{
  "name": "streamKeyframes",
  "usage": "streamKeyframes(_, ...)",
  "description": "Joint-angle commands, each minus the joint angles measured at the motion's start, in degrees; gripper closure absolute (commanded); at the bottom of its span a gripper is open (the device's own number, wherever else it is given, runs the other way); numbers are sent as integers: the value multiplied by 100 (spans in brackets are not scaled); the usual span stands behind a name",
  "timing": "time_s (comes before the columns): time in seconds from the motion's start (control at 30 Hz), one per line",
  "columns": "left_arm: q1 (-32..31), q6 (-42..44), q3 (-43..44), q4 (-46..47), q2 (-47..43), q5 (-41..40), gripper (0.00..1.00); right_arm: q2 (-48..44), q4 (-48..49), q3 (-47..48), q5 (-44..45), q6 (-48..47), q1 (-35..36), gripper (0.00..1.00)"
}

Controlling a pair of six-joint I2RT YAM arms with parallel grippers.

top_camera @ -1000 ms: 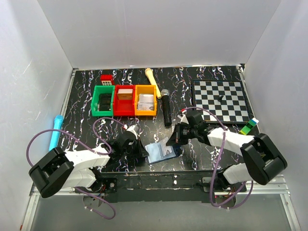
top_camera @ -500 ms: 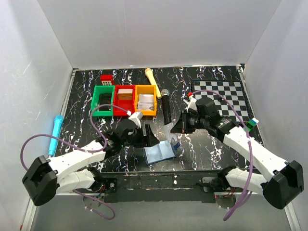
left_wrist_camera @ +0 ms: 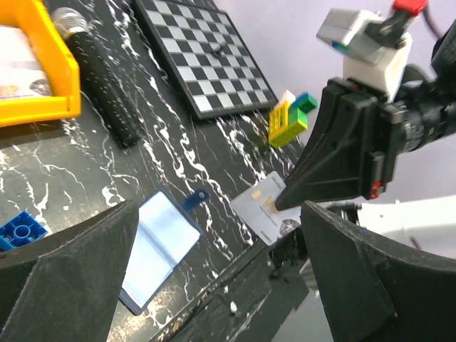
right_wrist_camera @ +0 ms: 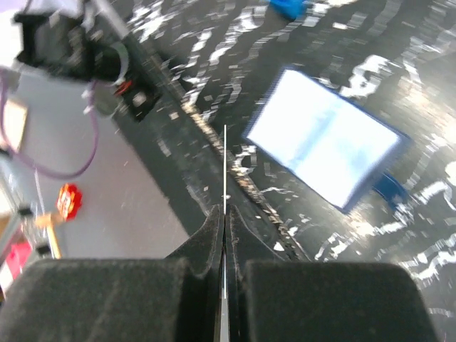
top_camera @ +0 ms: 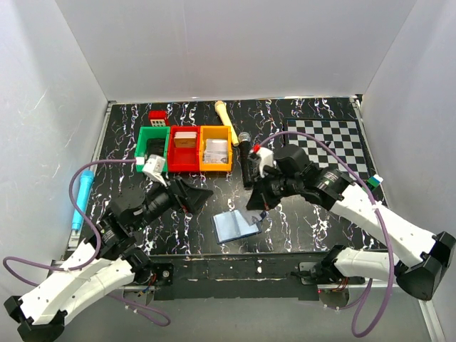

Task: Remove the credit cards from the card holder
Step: Remove the credit card from the card holder.

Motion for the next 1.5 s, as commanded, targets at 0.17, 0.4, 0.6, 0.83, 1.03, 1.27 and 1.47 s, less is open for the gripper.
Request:
streamKeyframes(0.17,216,833,340,810,860,3271,11,452,14,972,-1579,-873,1032,99)
streamKeyframes(0.4,216,763,243,1233,1071,4248,23,496,154,980,-1948,-873,1032,99)
streamKeyframes(0.6,216,789,182,1260,1194,4662,42,531,234,1059,-2072,-829,1023,99)
streamKeyframes(0.83,216,842,111,1172,1282,4715,54,566,243,1156,-2186,-803,1032,99)
streamKeyframes(1.03,216,842,33,1180,1388,4732,56,619,181,1270,-2230,-820,1058,99)
streamKeyframes(1.27,216,824,-38,1295,1414,4856,87,663,164,1306,-2239,-838,1058,99)
streamKeyframes(1.47,208,842,-91,1304,1379,4768,100,645,111,1341,-2108,-873,1067,99)
